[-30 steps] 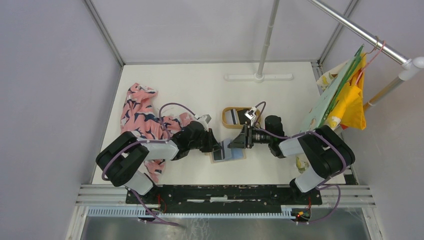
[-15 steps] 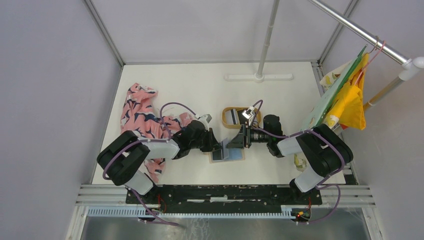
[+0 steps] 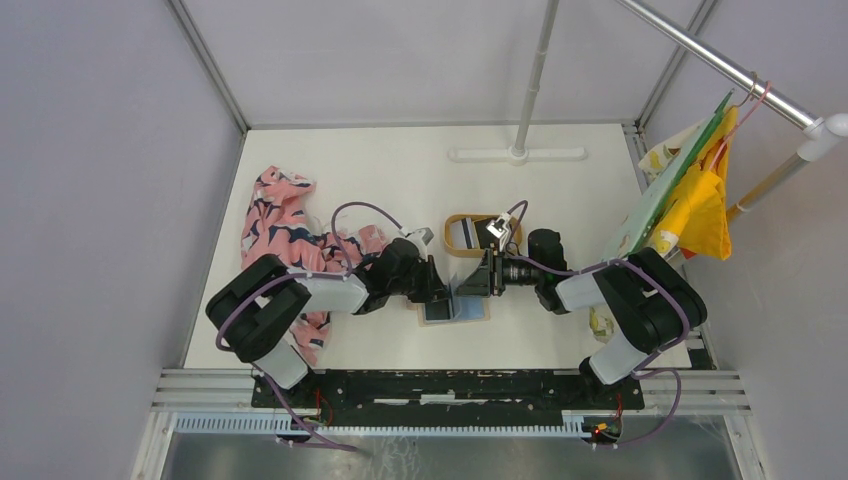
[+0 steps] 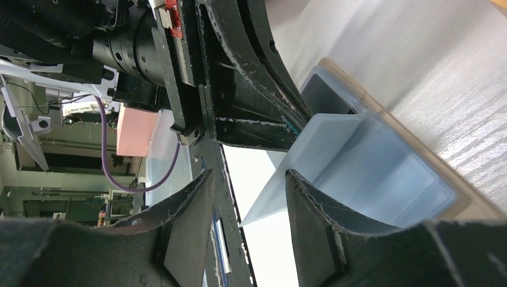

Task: Put the credit cards into the card holder
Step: Insert the credit card into the card holder.

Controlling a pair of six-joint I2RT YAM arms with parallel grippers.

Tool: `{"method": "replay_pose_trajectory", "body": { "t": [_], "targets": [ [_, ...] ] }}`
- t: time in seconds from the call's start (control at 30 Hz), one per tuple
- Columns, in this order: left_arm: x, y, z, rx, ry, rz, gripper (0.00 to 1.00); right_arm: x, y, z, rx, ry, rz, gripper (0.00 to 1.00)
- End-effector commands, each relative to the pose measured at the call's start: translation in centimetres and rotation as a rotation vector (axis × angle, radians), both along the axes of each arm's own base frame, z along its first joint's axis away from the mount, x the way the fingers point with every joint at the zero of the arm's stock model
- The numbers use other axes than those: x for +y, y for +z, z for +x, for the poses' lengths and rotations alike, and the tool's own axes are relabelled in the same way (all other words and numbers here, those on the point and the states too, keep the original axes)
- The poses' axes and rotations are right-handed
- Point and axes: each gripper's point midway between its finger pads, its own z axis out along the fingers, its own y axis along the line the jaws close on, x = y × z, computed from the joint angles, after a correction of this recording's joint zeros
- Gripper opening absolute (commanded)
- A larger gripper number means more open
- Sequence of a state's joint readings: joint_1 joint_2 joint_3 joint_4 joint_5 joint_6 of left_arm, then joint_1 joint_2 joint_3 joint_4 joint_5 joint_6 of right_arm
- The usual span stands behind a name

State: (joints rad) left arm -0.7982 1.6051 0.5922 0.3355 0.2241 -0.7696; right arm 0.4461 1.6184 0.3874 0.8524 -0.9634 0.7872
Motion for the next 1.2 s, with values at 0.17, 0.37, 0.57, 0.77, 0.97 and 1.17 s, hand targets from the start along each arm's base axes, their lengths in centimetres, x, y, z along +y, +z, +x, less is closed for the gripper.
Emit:
{"method": "replay_pose_trajectory", "body": {
  "t": [0.17,0.37,0.57,0.77,0.97,1.17],
  "targets": [
    [-1.6,0.8,0.1,0.005,-0.028,-0.036,0.09,0.0,0.1,0.7,-0.029,-0.019,-0.003,0.56],
    [-0.9,1.3,0.5,-0.017,0.000,-0.013,0.10,0.3,0.4,0.6,-0.031,-0.005,0.012,0.56],
    [0.5,2.7,0.6,-0.057,0.030,0.029,0.12,1.3,1.2,-0.3,-0.056,0.046,0.039,0.57],
    [2.0,2.5,0.2,-0.064,0.056,0.077,0.13,2.3,1.8,-0.8,-0.078,0.088,0.053,0.58],
    [5.6,3.4,0.9,-0.121,0.172,0.192,0.14,3.7,1.2,-1.4,-0.099,0.150,0.034,0.60],
    [9.0,6.2,1.6,-0.214,0.289,0.249,0.17,4.5,-0.5,-1.2,-0.128,0.199,-0.034,0.61]
  ]
}}
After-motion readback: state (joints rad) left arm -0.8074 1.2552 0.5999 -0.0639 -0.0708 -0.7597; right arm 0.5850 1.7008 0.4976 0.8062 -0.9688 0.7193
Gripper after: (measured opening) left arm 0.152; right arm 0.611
